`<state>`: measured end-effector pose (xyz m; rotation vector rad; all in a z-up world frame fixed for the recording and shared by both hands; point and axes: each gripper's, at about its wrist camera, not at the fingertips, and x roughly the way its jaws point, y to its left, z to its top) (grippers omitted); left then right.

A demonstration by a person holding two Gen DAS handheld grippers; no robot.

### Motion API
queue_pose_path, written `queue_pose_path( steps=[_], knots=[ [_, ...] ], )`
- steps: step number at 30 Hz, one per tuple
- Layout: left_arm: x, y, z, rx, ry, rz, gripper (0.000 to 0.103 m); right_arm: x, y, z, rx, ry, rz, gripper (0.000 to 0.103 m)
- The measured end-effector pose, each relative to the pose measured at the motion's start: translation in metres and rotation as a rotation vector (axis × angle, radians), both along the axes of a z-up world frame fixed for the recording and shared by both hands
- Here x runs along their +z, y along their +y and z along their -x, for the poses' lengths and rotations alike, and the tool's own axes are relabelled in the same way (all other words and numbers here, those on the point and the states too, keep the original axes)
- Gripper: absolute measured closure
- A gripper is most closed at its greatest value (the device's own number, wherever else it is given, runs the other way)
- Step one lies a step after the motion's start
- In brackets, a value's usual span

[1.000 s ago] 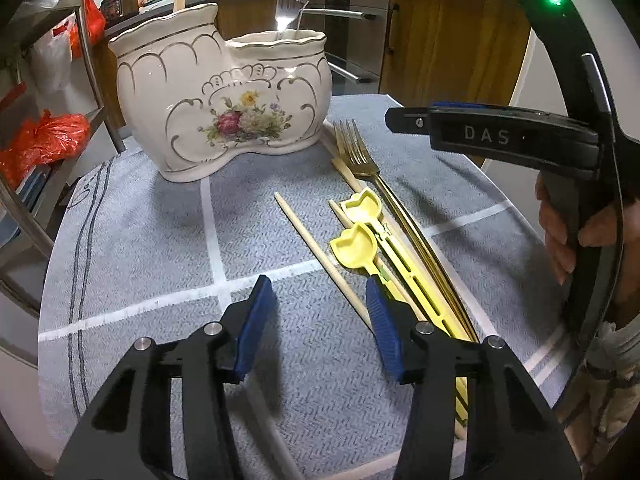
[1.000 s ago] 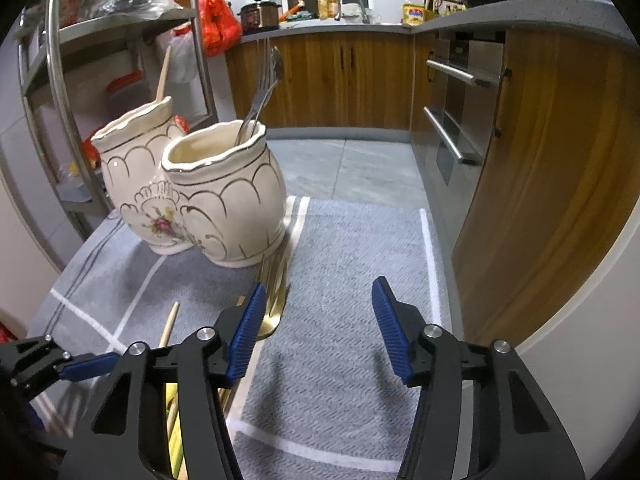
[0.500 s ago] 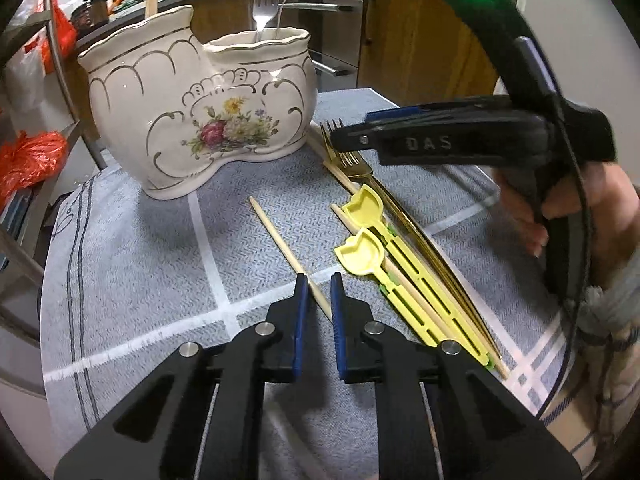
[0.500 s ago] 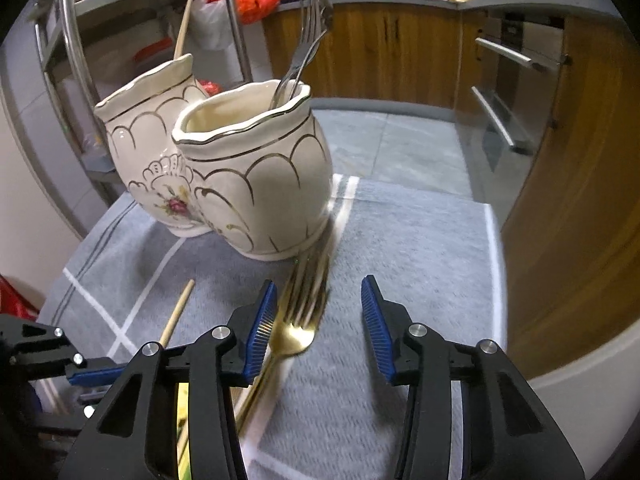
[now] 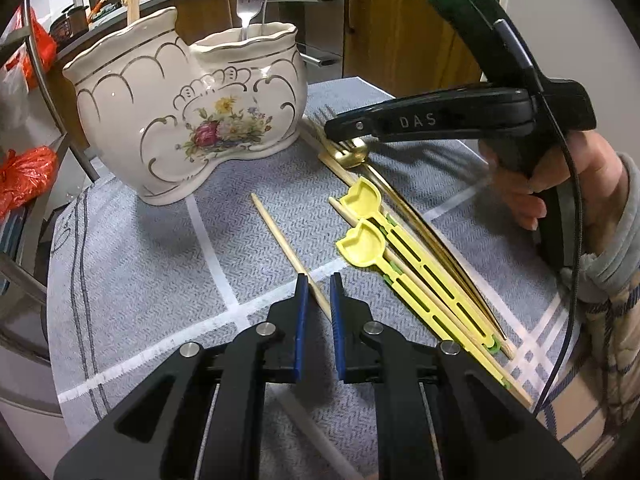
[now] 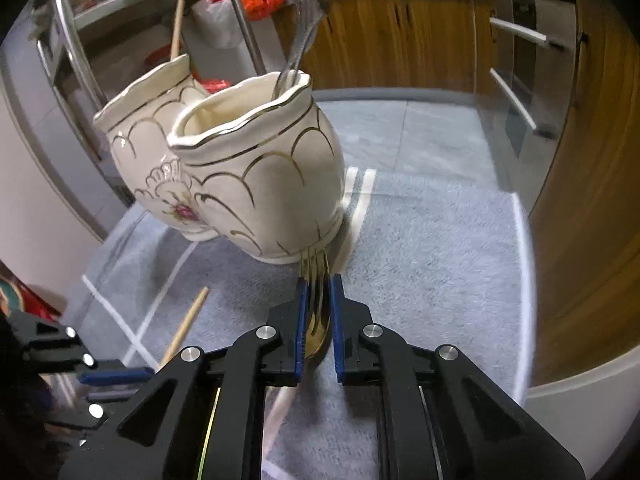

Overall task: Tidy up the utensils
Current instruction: 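Lift the chopstick with the left tool while the right tool carries the fork toward the pot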

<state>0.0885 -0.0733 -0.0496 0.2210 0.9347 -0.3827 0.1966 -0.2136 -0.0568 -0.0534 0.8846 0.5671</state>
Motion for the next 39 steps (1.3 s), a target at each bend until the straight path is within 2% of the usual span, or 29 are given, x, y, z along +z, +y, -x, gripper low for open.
queue_pose_path(
  steps=[4,14,20,21,24,28,30,31,33,39],
  knots=[
    [0.0,-0.004,-0.001,-0.009,0.0,-0.024,0.092,0.01,-0.005,0.012,-0.017,-0.051,0.006,0.1],
    [0.002,-0.012,0.006,-0.036,-0.009,-0.128,0.093,0.047,-0.024,0.042,-0.039,-0.184,-0.036,0.1],
    [0.0,-0.005,0.01,0.025,-0.006,-0.071,0.09,0.063,-0.024,0.055,-0.016,-0.244,-0.052,0.1],
    [-0.002,-0.004,0.011,0.043,-0.008,-0.055,0.088,0.065,-0.025,0.056,-0.014,-0.255,-0.053,0.1],
    [-0.005,0.003,0.014,0.11,-0.036,-0.027,0.074,0.073,-0.027,0.062,-0.009,-0.283,-0.067,0.1],
    [-0.007,0.009,0.017,0.15,-0.053,-0.004,0.072,0.081,-0.03,0.07,-0.007,-0.31,-0.089,0.1],
    [-0.008,0.007,0.019,0.161,-0.072,-0.016,0.076,0.083,-0.029,0.07,-0.004,-0.321,-0.091,0.1],
    [-0.008,0.006,0.019,0.158,-0.077,-0.017,0.087,0.083,-0.029,0.07,-0.002,-0.324,-0.092,0.1],
    [-0.009,0.002,0.018,0.152,-0.093,-0.038,0.094,0.084,-0.03,0.072,0.0,-0.331,-0.094,0.1],
    [-0.004,0.012,0.016,0.136,-0.118,-0.011,0.098,0.092,-0.035,0.078,-0.003,-0.366,-0.121,0.1]
  ],
)
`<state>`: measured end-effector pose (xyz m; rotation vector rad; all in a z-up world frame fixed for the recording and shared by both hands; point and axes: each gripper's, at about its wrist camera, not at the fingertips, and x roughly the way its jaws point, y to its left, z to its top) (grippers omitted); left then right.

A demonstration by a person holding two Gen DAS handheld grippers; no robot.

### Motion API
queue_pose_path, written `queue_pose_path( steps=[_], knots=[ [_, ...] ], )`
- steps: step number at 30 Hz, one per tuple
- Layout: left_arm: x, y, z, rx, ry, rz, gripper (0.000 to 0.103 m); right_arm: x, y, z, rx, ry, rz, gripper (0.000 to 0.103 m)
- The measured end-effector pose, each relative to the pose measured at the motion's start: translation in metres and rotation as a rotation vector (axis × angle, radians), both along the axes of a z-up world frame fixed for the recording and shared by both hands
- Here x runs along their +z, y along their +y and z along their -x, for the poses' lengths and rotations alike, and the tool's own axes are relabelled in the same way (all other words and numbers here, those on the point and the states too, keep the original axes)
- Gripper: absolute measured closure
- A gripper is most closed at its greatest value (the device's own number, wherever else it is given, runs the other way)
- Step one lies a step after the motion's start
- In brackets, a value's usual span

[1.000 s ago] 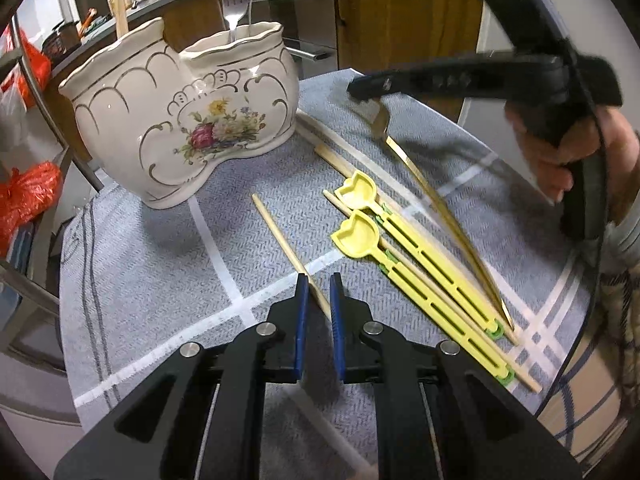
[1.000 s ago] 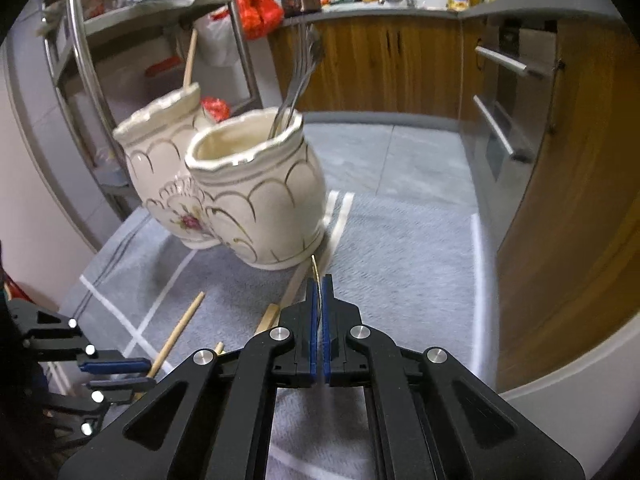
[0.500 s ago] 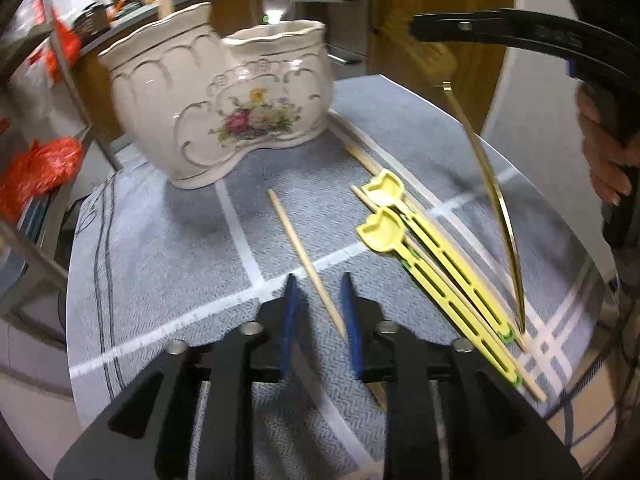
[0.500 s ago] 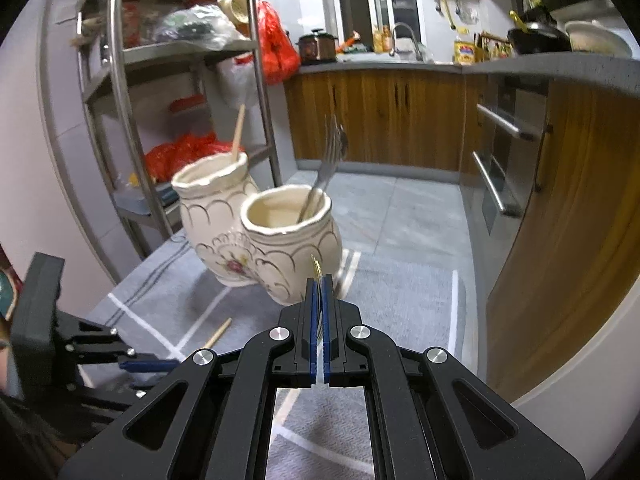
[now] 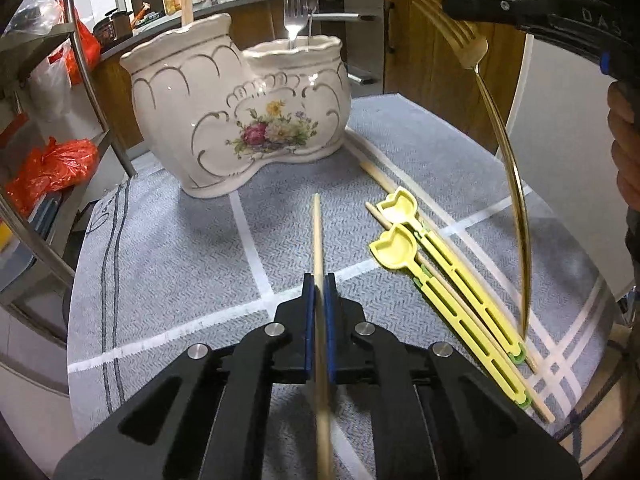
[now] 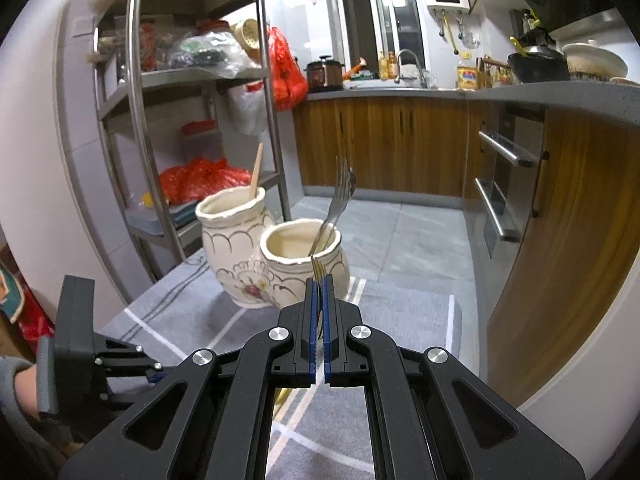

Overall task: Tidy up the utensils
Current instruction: 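Lift the chopstick with the left tool while the right tool carries the fork toward the pot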

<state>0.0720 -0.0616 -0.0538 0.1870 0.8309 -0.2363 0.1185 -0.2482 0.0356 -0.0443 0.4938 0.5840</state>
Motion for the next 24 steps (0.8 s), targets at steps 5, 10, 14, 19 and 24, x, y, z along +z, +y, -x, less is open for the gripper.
queue_pose_path(
  steps=[5,10,14,19,24],
  knots=[
    [0.014,0.01,0.005,-0.018,-0.064,0.053,0.098,0.008,-0.002,0.004,-0.012,-0.042,-0.023,0.1],
    [0.03,0.017,0.012,-0.028,-0.157,0.104,0.098,0.014,-0.007,0.008,-0.038,-0.074,-0.053,0.099],
    [0.041,0.025,0.019,-0.029,-0.228,0.156,0.098,0.018,-0.013,0.01,-0.072,-0.097,-0.076,0.099],
    [0.051,0.035,0.023,-0.025,-0.295,0.201,0.098,0.023,-0.017,0.012,-0.124,-0.129,-0.097,0.099],
    [0.053,0.046,0.026,-0.032,-0.33,0.257,0.098,0.027,-0.018,0.016,-0.164,-0.166,-0.115,0.099]
  ],
)
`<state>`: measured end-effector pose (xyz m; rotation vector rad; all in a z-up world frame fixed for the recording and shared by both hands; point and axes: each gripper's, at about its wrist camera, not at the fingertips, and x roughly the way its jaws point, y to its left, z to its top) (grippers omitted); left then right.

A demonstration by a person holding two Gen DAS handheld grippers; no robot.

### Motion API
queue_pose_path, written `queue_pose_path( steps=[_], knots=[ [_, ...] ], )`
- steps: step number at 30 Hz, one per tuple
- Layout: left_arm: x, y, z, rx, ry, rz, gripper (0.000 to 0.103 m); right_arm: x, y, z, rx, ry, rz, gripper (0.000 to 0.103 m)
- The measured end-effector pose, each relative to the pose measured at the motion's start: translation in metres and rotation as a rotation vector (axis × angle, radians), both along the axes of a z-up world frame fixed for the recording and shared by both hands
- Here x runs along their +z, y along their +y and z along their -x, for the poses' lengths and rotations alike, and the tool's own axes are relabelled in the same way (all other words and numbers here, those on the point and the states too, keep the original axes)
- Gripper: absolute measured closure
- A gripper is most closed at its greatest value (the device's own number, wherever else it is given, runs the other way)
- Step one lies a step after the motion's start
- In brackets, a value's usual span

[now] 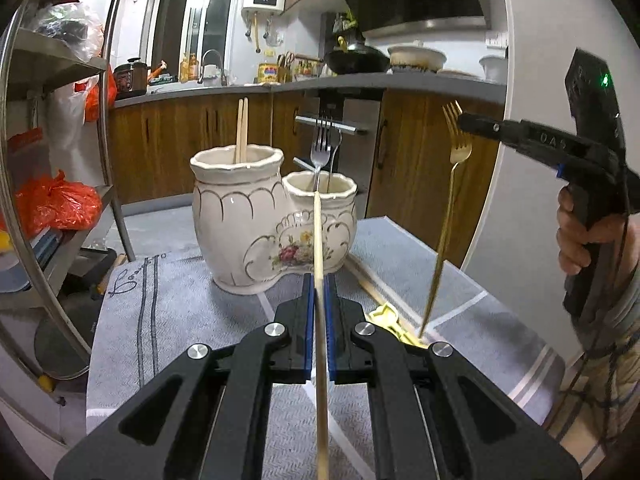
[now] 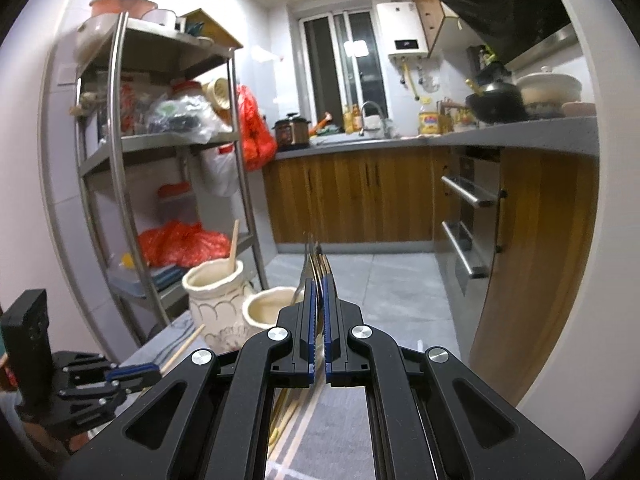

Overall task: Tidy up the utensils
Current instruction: 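Lift the chopstick with the left tool while the right tool carries the fork toward the pot, then open the left tool over the tall pot while the right tool drops the fork into the short pot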

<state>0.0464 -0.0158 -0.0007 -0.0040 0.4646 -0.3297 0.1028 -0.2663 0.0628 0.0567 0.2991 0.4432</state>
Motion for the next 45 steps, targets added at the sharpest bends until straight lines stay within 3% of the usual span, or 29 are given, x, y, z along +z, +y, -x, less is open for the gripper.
queue_pose_path(
  steps=[14,21,29,37,45],
  knots=[
    [0.039,0.023,-0.012,0.007,-0.138,0.055,0.098,0.04,0.021,-0.015,-0.081,-0.138,-0.02,0.099],
    [0.076,0.035,-0.061,0.044,-0.21,0.117,0.098,0.056,0.016,-0.036,-0.153,-0.2,-0.143,0.099],
    [0.098,0.04,-0.128,0.135,-0.297,0.168,0.098,0.042,0.017,-0.055,-0.189,-0.214,-0.191,0.099],
    [0.081,0.024,-0.163,0.212,-0.335,0.109,0.098,0.028,0.019,-0.069,-0.236,-0.193,-0.166,0.099],
    [0.056,0.029,-0.145,0.206,-0.29,0.078,0.098,0.009,0.037,-0.085,-0.203,-0.122,-0.078,0.099]
  ],
)
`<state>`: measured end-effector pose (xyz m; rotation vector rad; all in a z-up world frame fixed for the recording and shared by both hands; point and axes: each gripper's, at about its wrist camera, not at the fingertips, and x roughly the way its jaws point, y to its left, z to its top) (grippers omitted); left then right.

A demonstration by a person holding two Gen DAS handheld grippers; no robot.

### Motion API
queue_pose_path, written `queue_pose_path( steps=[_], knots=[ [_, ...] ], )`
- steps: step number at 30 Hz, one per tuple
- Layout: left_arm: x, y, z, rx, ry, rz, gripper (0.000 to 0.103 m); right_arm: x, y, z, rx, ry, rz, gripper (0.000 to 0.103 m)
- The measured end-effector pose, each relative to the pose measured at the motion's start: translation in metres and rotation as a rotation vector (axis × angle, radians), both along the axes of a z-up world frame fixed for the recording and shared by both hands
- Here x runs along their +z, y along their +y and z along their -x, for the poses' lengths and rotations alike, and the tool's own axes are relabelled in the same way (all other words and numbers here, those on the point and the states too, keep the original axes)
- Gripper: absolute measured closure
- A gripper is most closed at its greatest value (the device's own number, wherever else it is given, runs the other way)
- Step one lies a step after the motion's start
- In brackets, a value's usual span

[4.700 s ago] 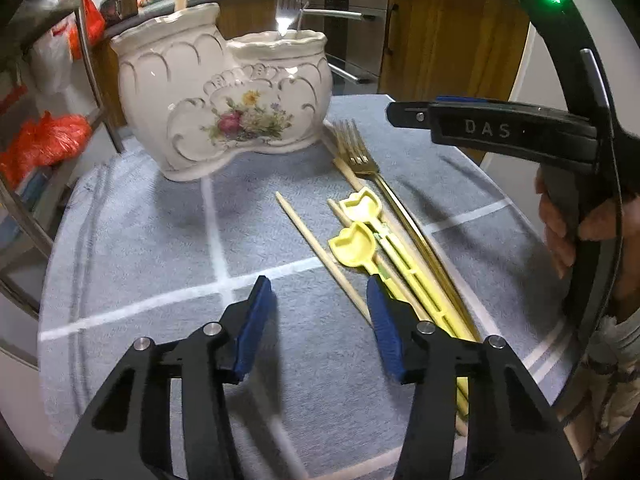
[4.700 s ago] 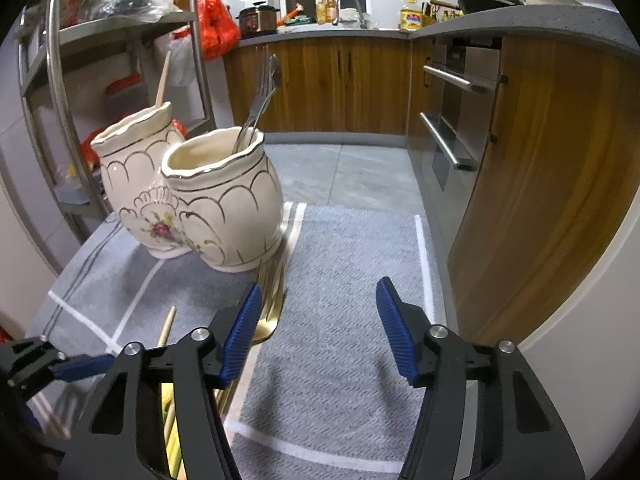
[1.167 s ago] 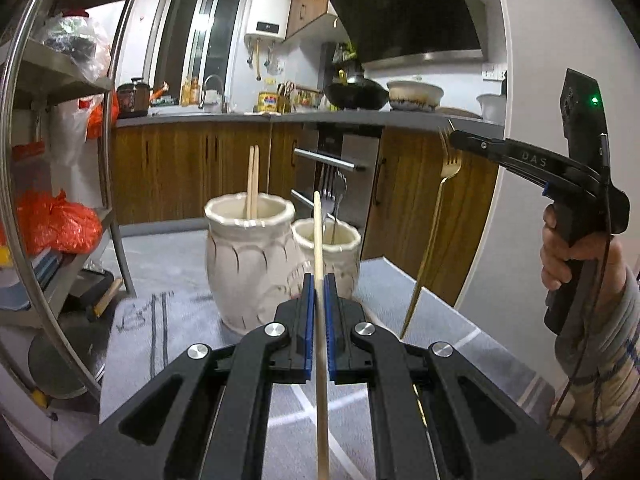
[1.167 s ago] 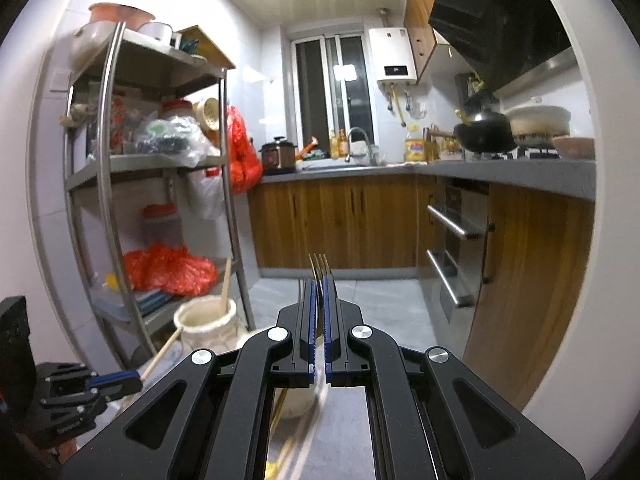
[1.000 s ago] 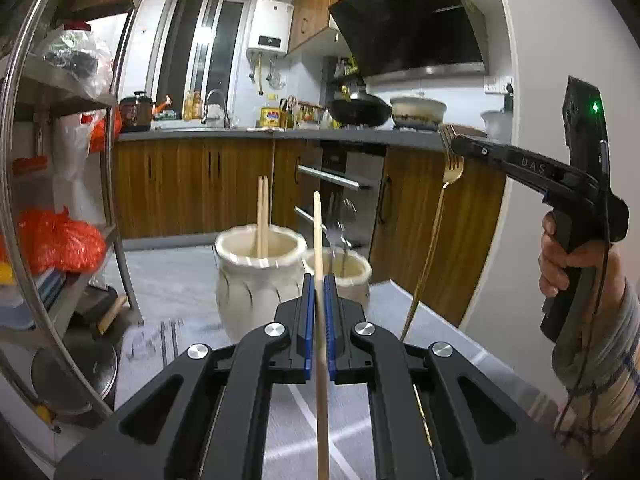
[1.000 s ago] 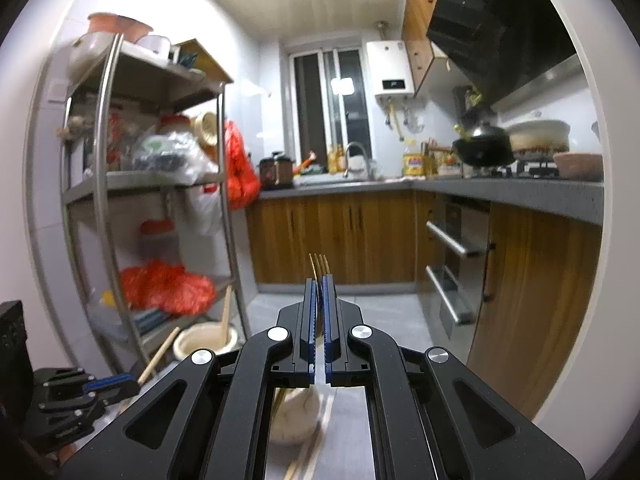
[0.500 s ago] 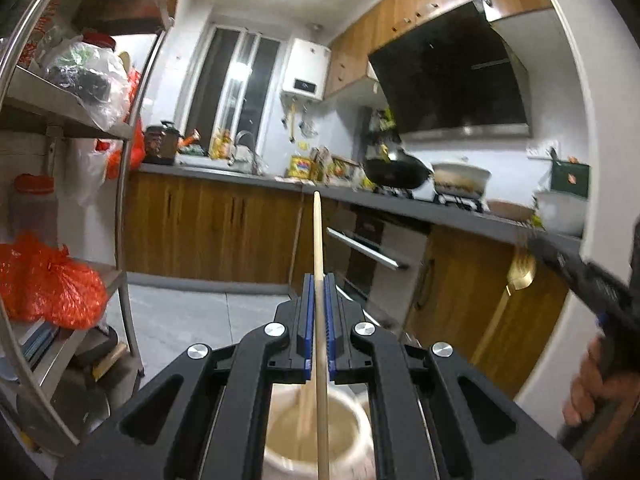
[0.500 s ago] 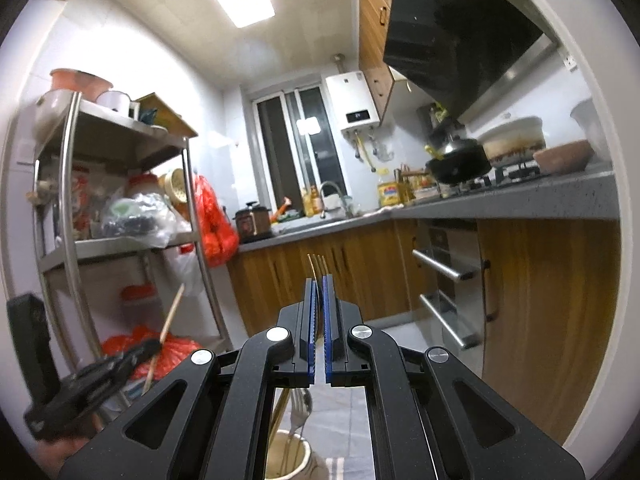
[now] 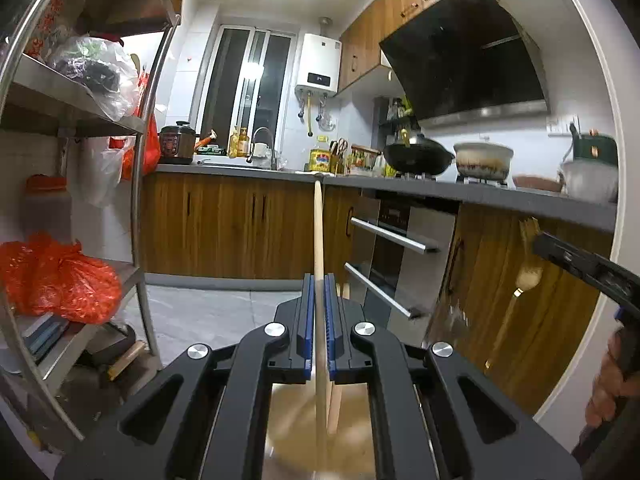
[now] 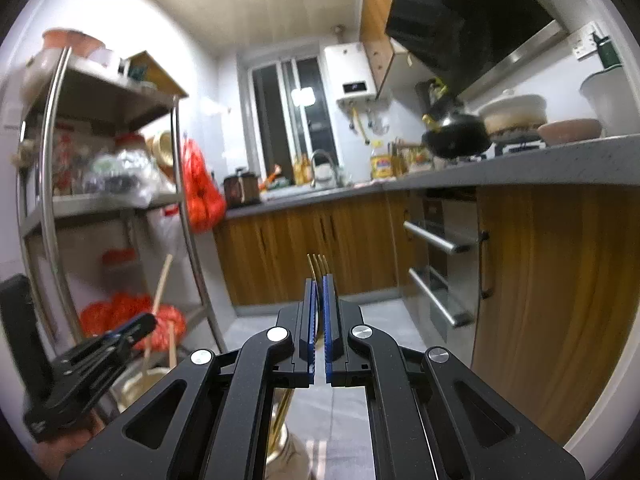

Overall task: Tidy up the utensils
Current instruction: 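Open the left tool over the tall pot while the right tool drops the fork into the short pot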

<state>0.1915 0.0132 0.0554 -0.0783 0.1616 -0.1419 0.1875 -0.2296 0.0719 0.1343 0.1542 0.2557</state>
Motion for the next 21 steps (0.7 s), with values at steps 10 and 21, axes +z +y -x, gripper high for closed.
queue_pose_path(
  steps=[10,21],
  knots=[
    [-0.026,0.013,0.024,0.019,0.034,0.037,0.098,-0.015,0.021,0.0,0.002,0.022,0.104,0.099],
    [-0.031,0.002,0.033,0.014,-0.011,-0.036,0.098,-0.023,0.023,-0.008,-0.003,0.053,0.123,0.099]
  ],
)
